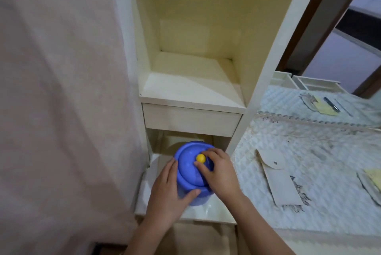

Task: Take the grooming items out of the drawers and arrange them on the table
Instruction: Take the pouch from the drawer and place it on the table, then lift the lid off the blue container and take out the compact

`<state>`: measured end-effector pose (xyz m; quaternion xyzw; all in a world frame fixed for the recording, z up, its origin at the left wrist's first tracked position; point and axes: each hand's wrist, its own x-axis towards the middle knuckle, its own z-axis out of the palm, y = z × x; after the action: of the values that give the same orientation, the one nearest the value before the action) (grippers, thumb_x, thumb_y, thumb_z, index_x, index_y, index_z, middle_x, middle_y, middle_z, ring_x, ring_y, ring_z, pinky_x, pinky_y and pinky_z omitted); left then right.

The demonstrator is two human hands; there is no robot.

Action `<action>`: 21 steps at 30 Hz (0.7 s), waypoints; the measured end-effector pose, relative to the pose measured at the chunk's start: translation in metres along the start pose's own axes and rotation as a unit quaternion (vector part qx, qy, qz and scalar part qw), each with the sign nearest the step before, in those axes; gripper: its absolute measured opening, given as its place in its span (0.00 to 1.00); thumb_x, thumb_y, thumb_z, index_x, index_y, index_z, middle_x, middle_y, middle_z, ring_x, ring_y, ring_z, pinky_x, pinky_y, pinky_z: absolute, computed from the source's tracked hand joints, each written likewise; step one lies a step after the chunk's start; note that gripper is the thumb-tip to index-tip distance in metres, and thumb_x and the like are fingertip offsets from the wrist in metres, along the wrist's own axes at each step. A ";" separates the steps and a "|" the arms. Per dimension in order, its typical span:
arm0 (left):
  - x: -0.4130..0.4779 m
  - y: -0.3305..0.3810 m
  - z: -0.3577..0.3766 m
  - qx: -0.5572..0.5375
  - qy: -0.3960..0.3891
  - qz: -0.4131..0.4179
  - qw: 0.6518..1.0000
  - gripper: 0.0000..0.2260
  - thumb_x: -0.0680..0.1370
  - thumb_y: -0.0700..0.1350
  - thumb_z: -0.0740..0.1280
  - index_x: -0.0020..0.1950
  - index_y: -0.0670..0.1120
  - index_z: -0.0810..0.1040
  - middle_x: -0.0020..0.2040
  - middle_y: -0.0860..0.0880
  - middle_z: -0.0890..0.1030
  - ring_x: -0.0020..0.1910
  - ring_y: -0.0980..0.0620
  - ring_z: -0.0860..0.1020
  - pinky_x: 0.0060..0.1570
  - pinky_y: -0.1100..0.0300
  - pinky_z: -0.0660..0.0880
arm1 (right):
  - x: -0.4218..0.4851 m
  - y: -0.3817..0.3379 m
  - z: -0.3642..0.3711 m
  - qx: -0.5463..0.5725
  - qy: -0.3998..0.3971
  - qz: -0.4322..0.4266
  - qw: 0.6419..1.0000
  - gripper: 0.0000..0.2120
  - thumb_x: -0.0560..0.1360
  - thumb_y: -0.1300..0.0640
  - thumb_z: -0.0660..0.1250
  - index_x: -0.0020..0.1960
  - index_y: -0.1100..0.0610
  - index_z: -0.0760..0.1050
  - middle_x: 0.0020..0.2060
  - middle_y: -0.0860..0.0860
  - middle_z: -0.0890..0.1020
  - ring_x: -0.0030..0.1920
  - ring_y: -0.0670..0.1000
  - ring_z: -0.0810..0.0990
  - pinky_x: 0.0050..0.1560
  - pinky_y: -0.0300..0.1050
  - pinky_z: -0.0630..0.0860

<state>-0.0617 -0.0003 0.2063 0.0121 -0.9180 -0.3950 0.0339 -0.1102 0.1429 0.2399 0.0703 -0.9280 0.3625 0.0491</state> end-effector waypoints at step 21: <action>0.077 0.061 -0.018 0.345 -0.305 0.093 0.883 0.21 0.71 0.53 0.68 0.61 0.47 0.73 0.62 0.46 0.76 0.61 0.46 0.73 0.56 0.55 0.71 | -0.065 0.043 -0.074 0.271 0.173 0.184 0.929 0.05 0.73 0.56 0.67 0.41 0.47 0.79 0.43 0.42 0.83 0.49 0.43 0.79 0.51 0.41 0.73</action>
<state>-0.1373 0.0244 0.2669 -0.1834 -0.9581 -0.0321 -0.2178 -0.0503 0.2307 0.2562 -0.1551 -0.7680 0.6096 0.1203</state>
